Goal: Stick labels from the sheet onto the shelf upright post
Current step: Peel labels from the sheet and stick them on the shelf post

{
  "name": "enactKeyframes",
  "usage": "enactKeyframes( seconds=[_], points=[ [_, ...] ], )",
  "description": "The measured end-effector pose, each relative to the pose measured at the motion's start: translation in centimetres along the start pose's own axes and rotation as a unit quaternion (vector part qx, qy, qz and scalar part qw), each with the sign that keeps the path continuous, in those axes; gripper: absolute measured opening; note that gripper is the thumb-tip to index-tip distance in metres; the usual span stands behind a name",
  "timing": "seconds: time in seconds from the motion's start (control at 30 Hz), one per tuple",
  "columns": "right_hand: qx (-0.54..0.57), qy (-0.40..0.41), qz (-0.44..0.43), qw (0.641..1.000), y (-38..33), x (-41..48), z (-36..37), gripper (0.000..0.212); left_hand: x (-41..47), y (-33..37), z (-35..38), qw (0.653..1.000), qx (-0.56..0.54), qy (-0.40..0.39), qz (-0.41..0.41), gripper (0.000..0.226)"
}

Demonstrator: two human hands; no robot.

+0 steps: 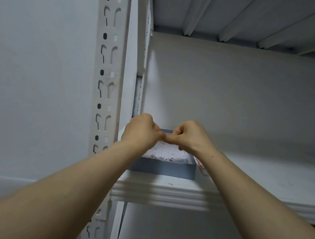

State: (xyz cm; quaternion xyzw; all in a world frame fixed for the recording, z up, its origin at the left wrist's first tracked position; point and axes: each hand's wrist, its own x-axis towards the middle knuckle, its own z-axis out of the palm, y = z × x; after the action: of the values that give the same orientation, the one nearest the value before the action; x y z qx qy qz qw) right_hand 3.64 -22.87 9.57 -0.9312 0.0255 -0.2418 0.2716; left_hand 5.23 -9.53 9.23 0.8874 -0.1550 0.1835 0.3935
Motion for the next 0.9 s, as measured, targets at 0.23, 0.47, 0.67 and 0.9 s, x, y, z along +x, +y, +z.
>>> enactKeyframes(
  seconds=[0.23, 0.47, 0.67, 0.9],
  points=[
    [0.141, -0.092, -0.012, 0.986, 0.4, -0.1, -0.1, 0.016, 0.5, -1.1, 0.4, 0.997, 0.067, -0.037, 0.022, 0.02],
    [-0.115, -0.044, -0.073, 0.99, -0.4, -0.3, 0.5, 0.014, 0.1, -1.7, 0.7, 0.992, 0.122, -0.027, 0.029, 0.017],
    [-0.039, -0.054, -0.087, 0.994, 1.3, -0.4, 0.3, 0.042, -0.8, 0.2, 0.9, 0.996, 0.08, -0.045, 0.022, 0.032],
    [-0.098, 0.046, 0.136, 0.985, 8.7, 0.3, -6.0, 0.021, -2.4, 3.9, 3.0, 0.995, -0.038, -0.042, 0.084, 0.027]
  ],
)
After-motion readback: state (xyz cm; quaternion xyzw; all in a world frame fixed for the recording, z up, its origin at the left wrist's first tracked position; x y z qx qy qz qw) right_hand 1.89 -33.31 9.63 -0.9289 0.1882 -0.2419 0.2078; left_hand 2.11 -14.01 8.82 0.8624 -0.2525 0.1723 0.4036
